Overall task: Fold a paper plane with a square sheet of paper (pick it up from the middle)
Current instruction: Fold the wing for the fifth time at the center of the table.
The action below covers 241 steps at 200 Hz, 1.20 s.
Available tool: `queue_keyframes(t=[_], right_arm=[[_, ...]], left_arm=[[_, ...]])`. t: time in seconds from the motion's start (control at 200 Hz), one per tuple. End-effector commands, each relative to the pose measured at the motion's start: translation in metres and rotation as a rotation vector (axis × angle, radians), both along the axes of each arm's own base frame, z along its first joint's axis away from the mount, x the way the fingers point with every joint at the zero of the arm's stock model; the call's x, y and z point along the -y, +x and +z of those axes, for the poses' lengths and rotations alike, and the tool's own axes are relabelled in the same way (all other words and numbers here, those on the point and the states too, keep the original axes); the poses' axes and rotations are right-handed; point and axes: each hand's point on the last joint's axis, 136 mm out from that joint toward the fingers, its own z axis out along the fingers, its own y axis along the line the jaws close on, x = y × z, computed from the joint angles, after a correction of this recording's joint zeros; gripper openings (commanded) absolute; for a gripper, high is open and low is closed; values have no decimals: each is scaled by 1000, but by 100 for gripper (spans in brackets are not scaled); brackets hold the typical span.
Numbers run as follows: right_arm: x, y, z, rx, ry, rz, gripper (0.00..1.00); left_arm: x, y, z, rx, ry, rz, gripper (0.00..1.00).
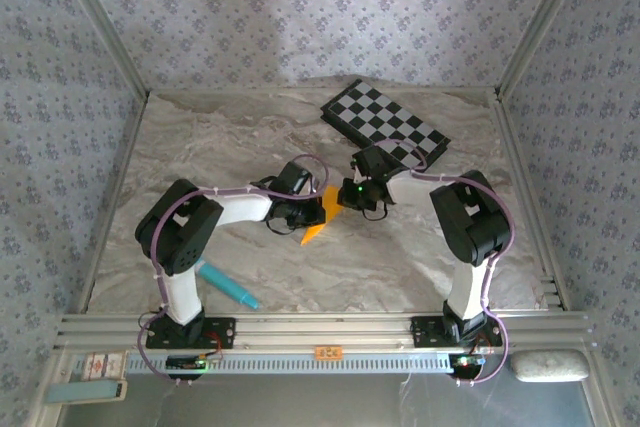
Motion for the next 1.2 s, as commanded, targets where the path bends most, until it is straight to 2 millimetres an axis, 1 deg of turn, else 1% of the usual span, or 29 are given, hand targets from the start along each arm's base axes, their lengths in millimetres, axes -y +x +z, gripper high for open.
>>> queue_keyframes(t=[0.0, 0.165, 0.355, 0.435, 0.515, 0.58, 0.66, 0.745, 0.8, 0.86, 0.955, 1.089, 1.199], right_arm=[[49, 22, -18, 36, -175, -124, 9], [58, 25, -26, 24, -168, -154, 9], [67, 31, -22, 45, -154, -185, 9], [68, 34, -20, 55, -139, -186, 9], [63, 34, -19, 60, -117, -171, 9], [54, 31, -19, 59, -92, -145, 9], [39, 22, -21, 43, -52, -109, 9], [24, 7, -28, 28, -38, -73, 9], [20, 0, -34, 25, -40, -60, 9], [23, -2, -40, 15, -45, -64, 9], [31, 5, -39, 33, -39, -76, 9], [43, 24, -26, 79, -27, -104, 10], [46, 34, -17, 116, -35, -88, 10]], left_arm=[[-38, -36, -41, -143, 179, 18, 0], [-40, -37, -43, -148, 183, 22, 0], [-42, -39, -43, -151, 186, 23, 0], [-43, -41, -43, -154, 190, 23, 0], [-46, -43, -41, -154, 197, 21, 0], [-49, -45, -39, -151, 204, 22, 0], [-54, -48, -38, -152, 214, 24, 0], [-64, -54, -37, -157, 237, 30, 0], [-70, -57, -36, -159, 244, 38, 0], [-75, -59, -36, -162, 249, 45, 0], [-78, -61, -37, -165, 251, 48, 0], [-76, -60, -38, -166, 243, 48, 0], [-76, -60, -38, -168, 241, 50, 0]])
